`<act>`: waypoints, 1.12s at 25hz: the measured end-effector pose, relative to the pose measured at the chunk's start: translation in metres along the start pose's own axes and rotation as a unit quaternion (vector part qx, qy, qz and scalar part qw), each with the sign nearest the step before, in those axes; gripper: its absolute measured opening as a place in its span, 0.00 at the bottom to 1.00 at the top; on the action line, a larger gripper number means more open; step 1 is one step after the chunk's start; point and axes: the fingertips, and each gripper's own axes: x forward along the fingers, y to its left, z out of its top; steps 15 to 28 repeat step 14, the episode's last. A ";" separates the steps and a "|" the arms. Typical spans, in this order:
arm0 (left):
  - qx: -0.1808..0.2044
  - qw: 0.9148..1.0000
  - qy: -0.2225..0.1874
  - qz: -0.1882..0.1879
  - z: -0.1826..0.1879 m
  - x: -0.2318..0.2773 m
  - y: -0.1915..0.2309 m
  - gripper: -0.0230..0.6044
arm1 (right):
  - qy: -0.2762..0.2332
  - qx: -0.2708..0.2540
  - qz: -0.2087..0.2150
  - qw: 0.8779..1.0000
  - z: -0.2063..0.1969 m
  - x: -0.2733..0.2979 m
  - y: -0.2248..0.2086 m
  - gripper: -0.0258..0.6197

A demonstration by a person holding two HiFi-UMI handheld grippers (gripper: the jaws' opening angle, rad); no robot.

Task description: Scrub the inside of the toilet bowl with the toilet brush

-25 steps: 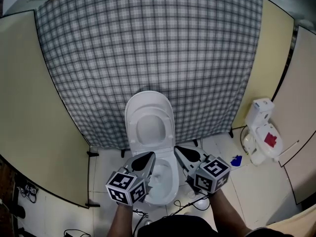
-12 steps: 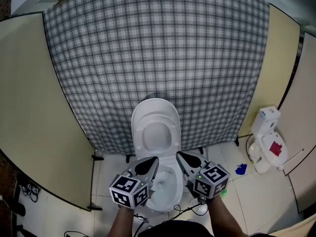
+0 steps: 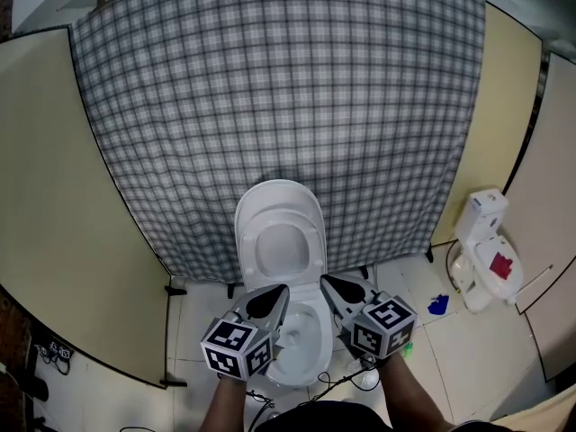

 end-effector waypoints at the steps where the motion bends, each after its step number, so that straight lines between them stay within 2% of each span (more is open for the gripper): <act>1: 0.002 1.000 0.001 -0.001 0.001 0.000 0.001 0.05 | 0.000 0.001 -0.002 1.000 0.001 0.001 0.000 0.07; 5: 0.002 1.000 0.002 0.002 0.000 0.002 -0.002 0.05 | 0.004 -0.001 0.001 1.000 0.000 0.000 -0.002 0.07; 12: -0.006 1.000 0.002 0.014 -0.015 0.012 -0.029 0.05 | 0.018 -0.008 0.019 1.000 -0.012 -0.024 -0.014 0.06; 28: -0.006 1.000 -0.002 0.015 -0.020 0.013 -0.031 0.05 | 0.018 -0.015 0.021 1.000 -0.016 -0.026 -0.014 0.07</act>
